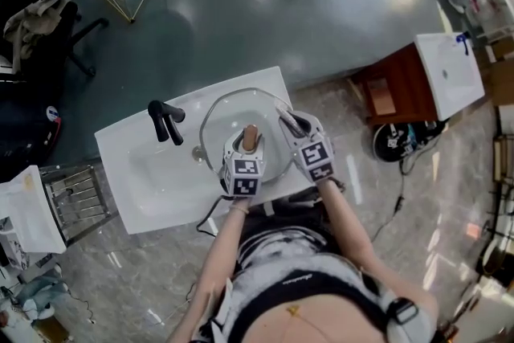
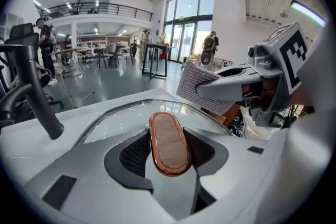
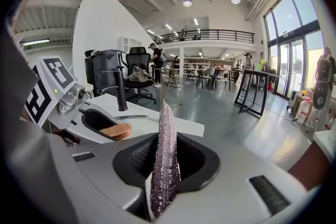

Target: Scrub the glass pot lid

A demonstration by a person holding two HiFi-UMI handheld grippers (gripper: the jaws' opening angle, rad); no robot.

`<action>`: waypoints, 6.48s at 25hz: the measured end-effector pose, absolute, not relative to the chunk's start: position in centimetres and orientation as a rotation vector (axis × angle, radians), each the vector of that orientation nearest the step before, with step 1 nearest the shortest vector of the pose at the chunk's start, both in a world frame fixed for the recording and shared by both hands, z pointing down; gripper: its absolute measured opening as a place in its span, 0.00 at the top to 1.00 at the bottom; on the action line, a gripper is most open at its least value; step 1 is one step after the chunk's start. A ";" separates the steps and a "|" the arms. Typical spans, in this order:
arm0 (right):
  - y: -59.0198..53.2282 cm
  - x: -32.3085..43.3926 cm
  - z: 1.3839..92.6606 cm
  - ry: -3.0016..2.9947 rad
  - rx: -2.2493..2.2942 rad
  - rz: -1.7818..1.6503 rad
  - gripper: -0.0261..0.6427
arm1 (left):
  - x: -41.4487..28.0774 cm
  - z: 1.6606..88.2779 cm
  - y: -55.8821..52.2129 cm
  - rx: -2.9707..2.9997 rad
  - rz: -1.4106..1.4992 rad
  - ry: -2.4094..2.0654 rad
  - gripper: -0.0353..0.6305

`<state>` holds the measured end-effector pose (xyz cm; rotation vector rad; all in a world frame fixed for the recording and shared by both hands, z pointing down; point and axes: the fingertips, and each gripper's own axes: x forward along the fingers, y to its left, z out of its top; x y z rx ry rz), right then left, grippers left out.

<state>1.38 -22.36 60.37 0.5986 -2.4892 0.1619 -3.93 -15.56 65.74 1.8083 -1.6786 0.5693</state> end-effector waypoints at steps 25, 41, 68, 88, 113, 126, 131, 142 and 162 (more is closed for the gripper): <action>-22.2 -5.5 64.7 -2.374 0.234 0.008 0.83 | -4.0 65.5 -15.7 1.801 0.583 -1.693 0.64; -19.5 -13.0 65.1 -2.314 -0.268 -0.099 0.83 | -4.0 65.7 -15.8 1.799 0.579 -1.697 0.64; -15.8 -15.8 65.3 -2.265 -0.500 -0.242 0.83 | -3.9 65.9 -15.8 1.797 0.588 -1.699 0.64; -22.6 -7.5 65.2 -2.437 -0.043 -0.014 0.83 | -4.2 66.0 -15.6 1.796 0.593 -1.705 0.64; -21.3 -2.8 65.2 -2.434 0.068 -0.014 0.83 | -4.1 65.8 -15.7 1.796 0.591 -1.708 0.64; -20.9 -8.6 65.0 -2.367 -0.149 -0.128 0.83 | -4.0 65.6 -15.8 1.795 0.596 -1.707 0.64; -19.8 -11.3 65.2 -2.314 -0.262 -0.192 0.83 | -4.0 65.6 -15.9 1.798 0.596 -1.716 0.64; -17.0 -15.3 65.6 -2.231 -0.488 -0.273 0.83 | -3.9 65.8 -16.0 1.793 0.600 -1.716 0.64; -15.1 -16.2 65.7 -2.244 -0.547 -0.339 0.82 | -4.1 65.9 -15.8 1.793 0.594 -1.714 0.64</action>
